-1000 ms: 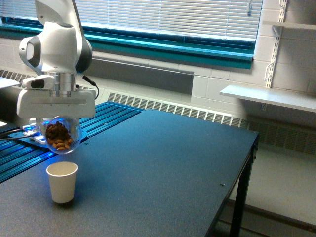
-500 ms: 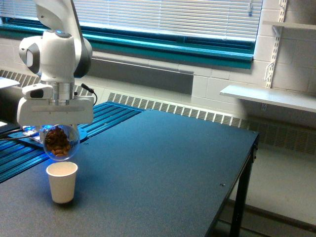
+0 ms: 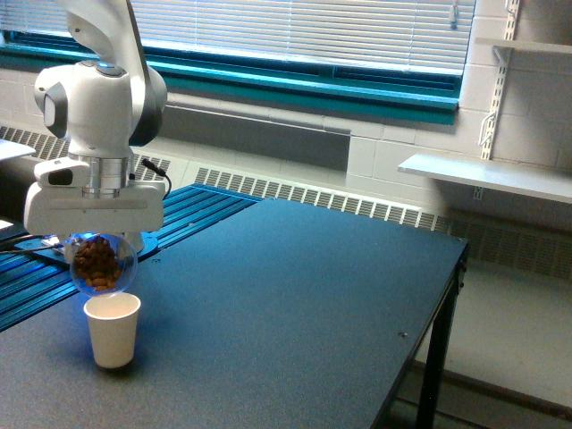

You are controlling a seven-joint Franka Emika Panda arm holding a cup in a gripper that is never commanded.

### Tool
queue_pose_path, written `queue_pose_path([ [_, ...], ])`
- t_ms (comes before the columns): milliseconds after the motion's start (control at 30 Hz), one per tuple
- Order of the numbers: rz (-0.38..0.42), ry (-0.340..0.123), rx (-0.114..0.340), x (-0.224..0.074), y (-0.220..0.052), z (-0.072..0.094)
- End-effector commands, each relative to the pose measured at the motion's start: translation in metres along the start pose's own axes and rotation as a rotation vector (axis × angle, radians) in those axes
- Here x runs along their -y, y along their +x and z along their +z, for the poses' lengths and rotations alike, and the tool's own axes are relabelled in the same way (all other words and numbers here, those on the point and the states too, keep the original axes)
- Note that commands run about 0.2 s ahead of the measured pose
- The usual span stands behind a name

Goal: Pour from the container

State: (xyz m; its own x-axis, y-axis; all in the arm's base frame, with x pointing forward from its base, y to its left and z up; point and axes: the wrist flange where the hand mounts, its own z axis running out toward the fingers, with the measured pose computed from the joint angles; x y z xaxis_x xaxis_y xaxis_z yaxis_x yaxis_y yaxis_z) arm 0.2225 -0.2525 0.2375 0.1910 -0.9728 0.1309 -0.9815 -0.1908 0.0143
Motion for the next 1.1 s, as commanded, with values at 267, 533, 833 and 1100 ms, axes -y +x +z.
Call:
queue_pose_path([
  [267, -0.051, -0.025, 0.020, 0.014, 0.001, 0.004],
  [533, -0.088, -0.042, 0.033, 0.024, -0.005, 0.006],
  [833, -0.113, -0.061, 0.037, 0.031, -0.007, 0.007],
  [1100, -0.110, -0.058, 0.032, 0.036, -0.002, 0.004],
])
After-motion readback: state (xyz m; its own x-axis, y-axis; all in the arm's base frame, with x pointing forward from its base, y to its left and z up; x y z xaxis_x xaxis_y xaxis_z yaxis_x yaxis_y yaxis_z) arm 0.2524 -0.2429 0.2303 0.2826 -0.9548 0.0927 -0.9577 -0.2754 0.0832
